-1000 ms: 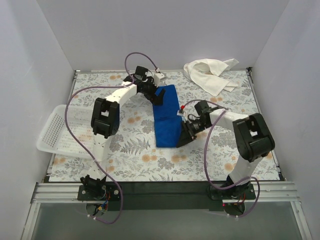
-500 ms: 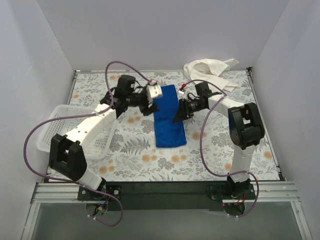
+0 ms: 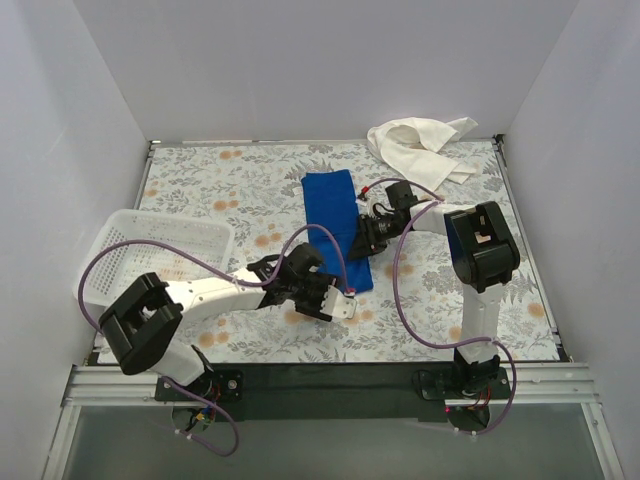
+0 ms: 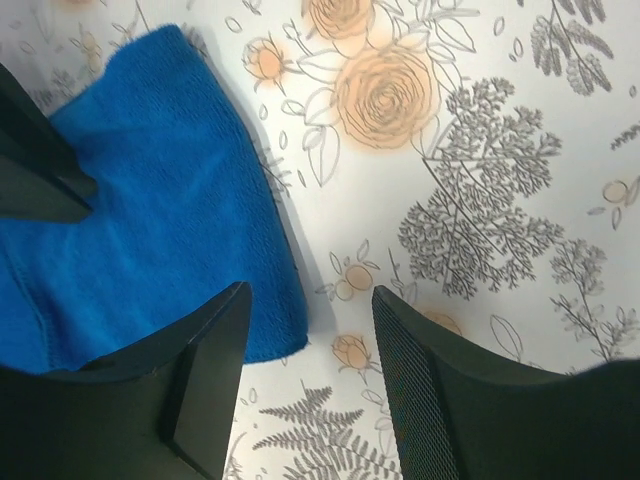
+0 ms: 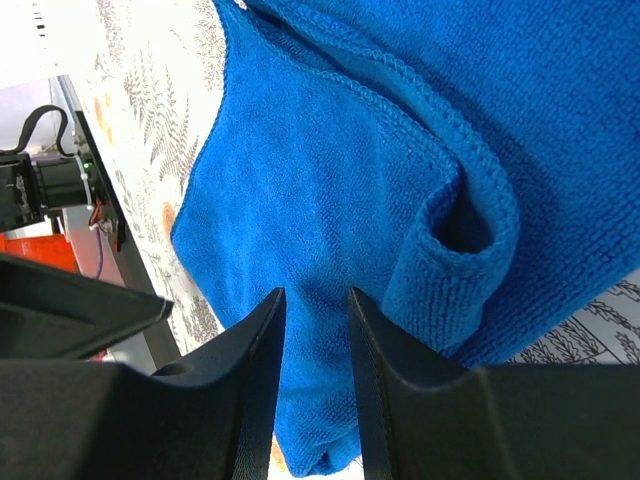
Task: Roll the towels
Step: Roll the towel
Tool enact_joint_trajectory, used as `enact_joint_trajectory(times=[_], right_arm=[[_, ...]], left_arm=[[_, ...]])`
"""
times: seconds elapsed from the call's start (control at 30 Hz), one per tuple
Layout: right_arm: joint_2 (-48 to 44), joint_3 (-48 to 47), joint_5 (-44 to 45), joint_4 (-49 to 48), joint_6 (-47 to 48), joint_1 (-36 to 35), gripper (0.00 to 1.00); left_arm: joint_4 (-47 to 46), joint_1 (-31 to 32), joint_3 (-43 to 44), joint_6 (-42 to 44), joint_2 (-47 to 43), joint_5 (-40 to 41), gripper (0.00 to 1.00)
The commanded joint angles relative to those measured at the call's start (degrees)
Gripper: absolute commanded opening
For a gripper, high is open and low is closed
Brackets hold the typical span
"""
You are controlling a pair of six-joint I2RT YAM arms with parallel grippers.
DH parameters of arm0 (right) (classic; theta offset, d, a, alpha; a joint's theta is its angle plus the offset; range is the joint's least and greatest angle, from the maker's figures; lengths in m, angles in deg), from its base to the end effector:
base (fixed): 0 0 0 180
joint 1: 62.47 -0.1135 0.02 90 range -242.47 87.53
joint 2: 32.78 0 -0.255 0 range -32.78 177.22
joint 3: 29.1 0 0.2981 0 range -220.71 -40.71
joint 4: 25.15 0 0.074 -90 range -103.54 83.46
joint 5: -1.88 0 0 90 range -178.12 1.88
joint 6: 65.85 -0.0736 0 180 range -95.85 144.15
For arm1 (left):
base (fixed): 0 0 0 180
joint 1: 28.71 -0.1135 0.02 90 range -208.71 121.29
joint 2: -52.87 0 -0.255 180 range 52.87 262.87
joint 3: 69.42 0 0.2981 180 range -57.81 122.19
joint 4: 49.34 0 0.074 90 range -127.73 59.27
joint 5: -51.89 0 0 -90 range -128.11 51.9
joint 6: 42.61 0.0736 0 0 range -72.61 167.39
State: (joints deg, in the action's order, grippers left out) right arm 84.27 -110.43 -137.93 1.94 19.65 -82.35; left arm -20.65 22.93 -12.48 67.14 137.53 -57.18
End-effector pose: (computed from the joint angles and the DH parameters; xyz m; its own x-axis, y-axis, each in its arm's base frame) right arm 0.3886 0.2003 0.0585 -0.8769 -0.2632 -0.4022 -0.4804 0.5104 0.7133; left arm 0.1919 -0.2812 0.1091 -0.1982 0.7651 -0.6127 0.9778 0.1979 -0.0692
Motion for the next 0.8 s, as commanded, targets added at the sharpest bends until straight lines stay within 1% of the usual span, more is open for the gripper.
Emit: enact_joint_trajectory(times=[0.0, 0.07, 0.2, 0.23, 0.3, 0.37, 0.43, 0.47, 0.63, 0.67, 0.7, 0.73, 0.77], right_arm=[[0.8, 2.1, 4.2, 0.1, 1.0, -0.3, 0.33], [1.0, 1.9, 4.2, 0.2, 0.7, -0.3, 0.33], [1.2, 1.6, 3.9, 0.2, 0.4, -0.3, 0.33], [1.2, 1.7, 3.7, 0.2, 0.4, -0.3, 0.33], [1.2, 1.8, 3.0, 0.2, 0.4, -0.3, 0.33], [0.9, 2.0, 3.1, 0.2, 0.4, -0.3, 0.33], [0.5, 2.8, 3.1, 0.3, 0.9, -0.4, 0.33], [0.4, 3.2, 2.9, 0.5, 1.0, -0.3, 0.33], [-0.2, 7.2, 2.6, -0.5, 2.0, -1.1, 0.33], [-0.2, 7.5, 2.6, -0.5, 2.4, -1.1, 0.33], [-0.3, 7.7, 2.7, -0.5, 2.5, -1.2, 0.33], [-0.5, 8.2, 2.7, -0.4, 2.6, -1.3, 0.33], [-0.8, 8.4, 2.8, -0.5, 2.7, -1.2, 0.33]], left_arm=[[-6.7, 2.2, -0.1, 0.6, -0.4, 4.7, 0.48], [-8.0, 3.5, -0.5, 0.0, 0.4, 5.4, 0.48], [-9.2, 3.8, 0.0, -0.1, 3.8, 6.0, 0.45], [-9.1, 3.8, 0.3, 0.0, 4.8, 6.1, 0.41], [-9.0, 3.8, 0.7, 0.2, 6.0, 6.8, 0.39], [-9.1, 3.8, 1.2, 0.1, 8.2, 7.9, 0.32], [-8.9, 3.9, 1.4, -0.4, 9.5, 8.8, 0.29], [-8.8, 3.9, 1.6, -0.7, 9.8, 9.0, 0.24], [-5.1, 3.8, 3.4, -2.3, 10.1, 8.1, 0.16], [-4.6, 3.8, 3.5, -2.6, 10.0, 8.1, 0.12], [-3.7, 3.8, 3.5, -2.8, 10.0, 8.0, 0.04], [-3.0, 3.8, 3.5, -2.8, 9.6, 7.2, 0.01], [-2.2, 3.9, 3.5, -2.8, 9.2, 6.4, 0.00]])
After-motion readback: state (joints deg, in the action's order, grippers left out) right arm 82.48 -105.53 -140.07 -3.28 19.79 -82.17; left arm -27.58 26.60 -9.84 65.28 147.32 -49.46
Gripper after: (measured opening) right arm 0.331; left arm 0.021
